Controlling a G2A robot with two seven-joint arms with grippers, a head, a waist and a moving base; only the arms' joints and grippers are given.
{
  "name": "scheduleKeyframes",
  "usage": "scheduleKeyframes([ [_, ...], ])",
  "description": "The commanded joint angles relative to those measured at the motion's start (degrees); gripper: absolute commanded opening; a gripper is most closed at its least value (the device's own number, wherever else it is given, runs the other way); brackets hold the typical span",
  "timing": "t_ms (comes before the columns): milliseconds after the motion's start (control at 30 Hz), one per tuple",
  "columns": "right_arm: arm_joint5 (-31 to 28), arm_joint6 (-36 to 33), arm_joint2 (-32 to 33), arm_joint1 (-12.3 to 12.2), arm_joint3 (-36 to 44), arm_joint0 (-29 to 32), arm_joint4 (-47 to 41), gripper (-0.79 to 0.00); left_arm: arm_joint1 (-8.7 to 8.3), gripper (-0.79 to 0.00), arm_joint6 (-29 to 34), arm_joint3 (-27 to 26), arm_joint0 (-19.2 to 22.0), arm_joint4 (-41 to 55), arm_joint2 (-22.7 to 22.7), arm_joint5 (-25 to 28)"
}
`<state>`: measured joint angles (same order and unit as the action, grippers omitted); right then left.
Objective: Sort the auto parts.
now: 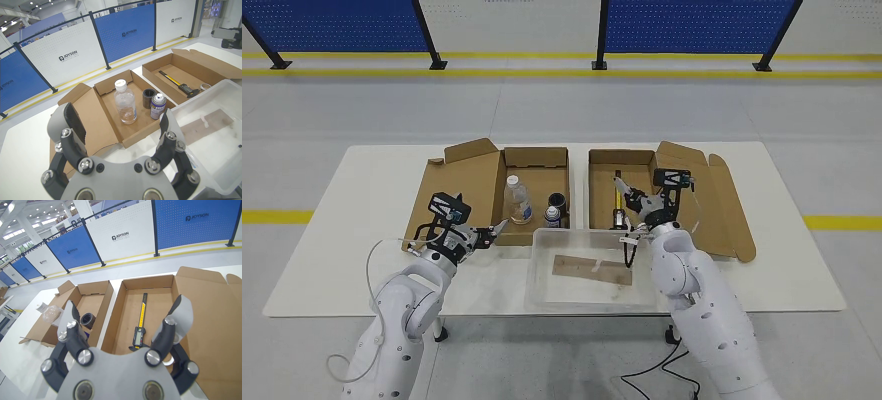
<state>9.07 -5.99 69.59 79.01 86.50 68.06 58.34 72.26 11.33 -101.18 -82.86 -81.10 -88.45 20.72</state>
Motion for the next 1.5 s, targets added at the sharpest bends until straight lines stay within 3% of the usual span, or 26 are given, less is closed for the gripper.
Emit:
scheduleKeyframes([
  [0, -0.04, 1.71, 0.69, -0.26, 2.71, 3.05, 1.4, 0.0, 0.0, 0.0, 0.0, 0.0, 0.0, 0.0, 0.0, 0.0],
  [233, 0.8, 6.03, 3.21, -1.01, 10.64, 12.19, 5.88, 0.0, 0.0, 0.0, 0.0, 0.0, 0.0, 0.0, 0.0, 0.0],
  [1467, 0.8, 6.03, 3.21, -1.01, 10.64, 12.18, 5.88, -0.001, 0.0, 0.0, 0.0, 0.0, 0.0, 0.0, 0.0, 0.0],
])
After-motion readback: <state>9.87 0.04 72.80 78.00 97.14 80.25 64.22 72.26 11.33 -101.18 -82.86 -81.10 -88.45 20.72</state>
